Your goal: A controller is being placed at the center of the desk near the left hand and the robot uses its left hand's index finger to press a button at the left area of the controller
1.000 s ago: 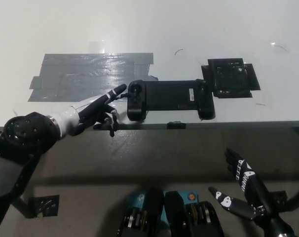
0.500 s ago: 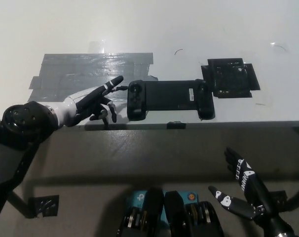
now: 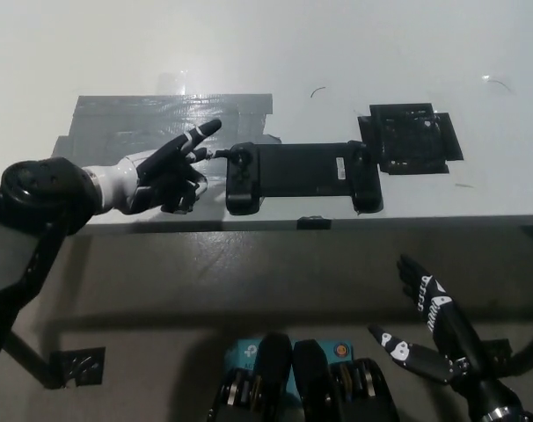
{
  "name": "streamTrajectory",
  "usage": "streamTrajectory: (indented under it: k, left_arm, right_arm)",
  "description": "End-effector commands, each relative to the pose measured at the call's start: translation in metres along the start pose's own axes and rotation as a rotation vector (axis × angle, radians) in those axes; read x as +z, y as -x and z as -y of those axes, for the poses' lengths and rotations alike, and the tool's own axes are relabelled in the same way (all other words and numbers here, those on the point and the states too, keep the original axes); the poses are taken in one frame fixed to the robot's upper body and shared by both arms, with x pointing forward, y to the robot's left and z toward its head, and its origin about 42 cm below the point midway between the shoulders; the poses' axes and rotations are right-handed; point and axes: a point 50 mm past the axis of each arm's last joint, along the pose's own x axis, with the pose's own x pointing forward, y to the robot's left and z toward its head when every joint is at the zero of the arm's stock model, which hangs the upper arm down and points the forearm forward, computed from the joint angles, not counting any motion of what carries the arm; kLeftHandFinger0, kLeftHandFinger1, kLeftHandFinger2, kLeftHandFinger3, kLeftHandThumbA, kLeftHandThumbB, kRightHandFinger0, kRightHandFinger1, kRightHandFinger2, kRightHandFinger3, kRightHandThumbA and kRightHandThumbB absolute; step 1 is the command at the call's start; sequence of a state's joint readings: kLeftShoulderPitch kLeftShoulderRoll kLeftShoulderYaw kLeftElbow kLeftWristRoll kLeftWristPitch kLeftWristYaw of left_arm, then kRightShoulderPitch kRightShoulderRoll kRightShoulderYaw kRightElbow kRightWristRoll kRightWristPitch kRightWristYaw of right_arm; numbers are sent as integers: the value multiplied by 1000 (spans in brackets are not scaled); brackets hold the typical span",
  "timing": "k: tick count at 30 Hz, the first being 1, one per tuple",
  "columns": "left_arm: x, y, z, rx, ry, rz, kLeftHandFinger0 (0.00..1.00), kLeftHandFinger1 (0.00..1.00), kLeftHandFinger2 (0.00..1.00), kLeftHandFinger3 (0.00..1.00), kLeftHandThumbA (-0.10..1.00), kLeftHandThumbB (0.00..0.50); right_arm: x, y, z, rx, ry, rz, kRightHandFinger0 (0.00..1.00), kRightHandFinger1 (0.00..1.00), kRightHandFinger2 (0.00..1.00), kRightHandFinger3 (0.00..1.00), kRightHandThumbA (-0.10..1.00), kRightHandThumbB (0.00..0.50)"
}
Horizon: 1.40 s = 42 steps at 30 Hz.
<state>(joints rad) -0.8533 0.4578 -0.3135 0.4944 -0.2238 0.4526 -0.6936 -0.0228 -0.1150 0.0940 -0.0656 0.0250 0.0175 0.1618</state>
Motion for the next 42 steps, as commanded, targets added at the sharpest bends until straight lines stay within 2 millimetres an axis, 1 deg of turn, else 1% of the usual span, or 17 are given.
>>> streamTrajectory:
  k: [1,4,9,14,18,19,20,23,26,27,30,32,34,35,37,41,42]
  left_arm:
    - [27,4,-12,-77,59,65,0,0,130,1000,1000,416]
    - [27,4,-12,-86,62,62,0,0,138,1000,1000,414]
    - [30,0,-9,-90,37,41,0,0,117,1000,1000,420]
    - [32,-3,-6,-93,15,33,0,0,113,1000,1000,421]
    - [32,-4,-3,-85,-9,25,0,0,114,1000,1000,422]
    - [32,-4,-1,-83,-23,22,0,0,115,1000,1000,405]
    - [31,-4,0,-87,-17,25,0,0,114,1000,1000,402]
    - [28,-5,1,-77,-14,20,0,0,123,1000,1000,418]
    - [28,-5,0,-72,-20,17,0,0,129,1000,1000,418]
    - [28,-5,-1,-72,-15,14,0,0,136,1000,1000,428]
    - [28,-3,-3,-68,-16,13,0,0,135,1000,1000,415]
    - [29,-2,-5,-64,-23,10,0,0,133,1000,1000,415]
    - [27,-1,-7,-56,-9,11,0,0,122,1000,1000,418]
    - [25,-2,-8,-55,3,9,0,0,119,1000,1000,429]
    - [25,-1,-9,-53,6,8,0,0,118,1000,1000,419]
    - [22,0,-12,-53,30,10,0,0,85,1000,1000,433]
    - [23,0,-12,-46,21,5,0,0,90,1000,1000,432]
  right_arm:
    - [13,-4,1,21,35,44,1000,1000,1000,1000,738,249]
    - [13,-5,0,23,33,46,1000,1000,1000,1000,734,249]
    - [14,-7,1,20,36,53,1000,1000,1000,1000,728,253]
    - [17,-9,2,17,41,57,1000,1000,1000,1000,732,260]
    - [18,-12,2,22,44,60,1000,1000,1000,1000,725,257]
    - [18,-12,2,21,46,62,1000,1000,1000,1000,726,256]
    - [18,-11,2,20,46,60,1000,1000,1000,1000,727,256]
    - [19,-11,2,20,53,60,1000,1000,1000,1000,739,262]
    - [20,-11,3,18,56,60,1000,1000,1000,1000,743,264]
    - [20,-11,3,18,54,62,1000,1000,1000,1000,740,258]
    - [20,-12,3,19,55,61,1000,1000,1000,1000,736,255]
    - [20,-12,3,16,56,60,1000,1000,1000,1000,737,257]
    - [20,-12,3,20,53,61,1000,1000,1000,1000,742,254]
    - [20,-12,3,21,54,62,1000,1000,1000,1000,743,254]
    - [20,-13,3,21,54,63,1000,1000,1000,1000,743,255]
    - [20,-15,3,19,57,65,1000,1000,1000,1000,748,261]
    - [20,-14,3,18,54,66,1000,1000,1000,1000,747,261]
